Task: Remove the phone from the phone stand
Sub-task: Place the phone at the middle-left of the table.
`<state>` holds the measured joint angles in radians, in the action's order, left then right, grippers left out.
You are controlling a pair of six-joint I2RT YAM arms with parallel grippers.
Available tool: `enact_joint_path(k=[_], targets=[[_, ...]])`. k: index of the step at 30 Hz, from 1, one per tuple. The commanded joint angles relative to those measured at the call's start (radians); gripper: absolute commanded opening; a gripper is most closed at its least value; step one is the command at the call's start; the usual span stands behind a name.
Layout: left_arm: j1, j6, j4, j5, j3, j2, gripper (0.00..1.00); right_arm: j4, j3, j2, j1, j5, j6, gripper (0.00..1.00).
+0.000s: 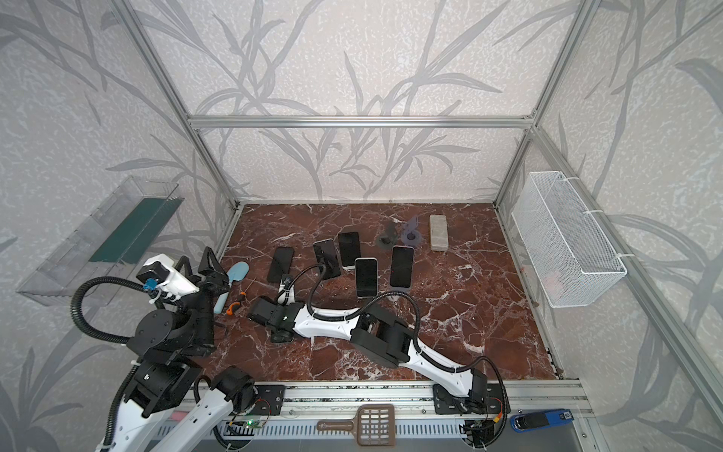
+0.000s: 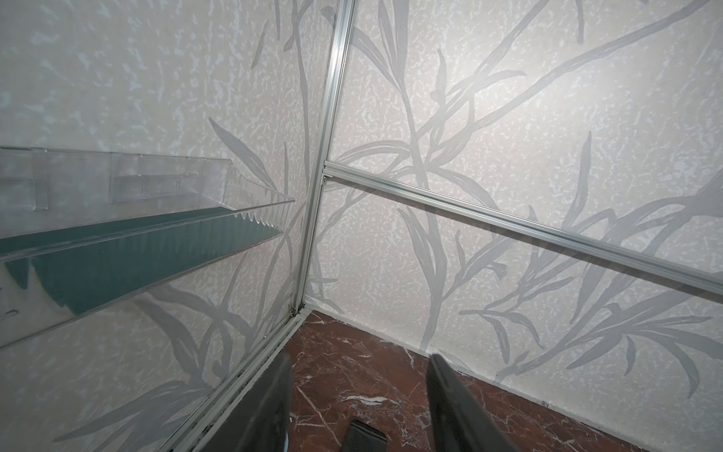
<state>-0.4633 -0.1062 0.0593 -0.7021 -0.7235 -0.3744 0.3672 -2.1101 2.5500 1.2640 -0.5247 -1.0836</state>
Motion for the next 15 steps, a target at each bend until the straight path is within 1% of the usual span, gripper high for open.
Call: enact_joint_path(k=[1, 5, 7, 12, 15], targets=[[0.003, -0.01, 0.008, 0.003, 0.003, -0.001, 0.56, 0.064, -0.127, 0.074, 0.002, -0.042, -0.023, 0.69], [0.004, -0.012, 0.011, 0.007, 0.003, -0.003, 0.56, 0.184, -0.304, 0.171, 0.008, -0.075, -0.062, 0.71], [0.004, -0.01, 0.008, 0.007, 0.003, -0.005, 0.56, 0.219, -0.352, 0.2, 0.009, -0.086, -0.074, 0.71], [0.004, -0.009, 0.008, 0.008, 0.004, -0.003, 0.56, 0.243, -0.354, 0.222, 0.009, -0.115, -0.11, 0.72], [0.003, -0.01, 0.008, 0.011, 0.005, -0.003, 0.56, 0.245, -0.355, 0.229, 0.008, -0.116, -0.106, 0.74]])
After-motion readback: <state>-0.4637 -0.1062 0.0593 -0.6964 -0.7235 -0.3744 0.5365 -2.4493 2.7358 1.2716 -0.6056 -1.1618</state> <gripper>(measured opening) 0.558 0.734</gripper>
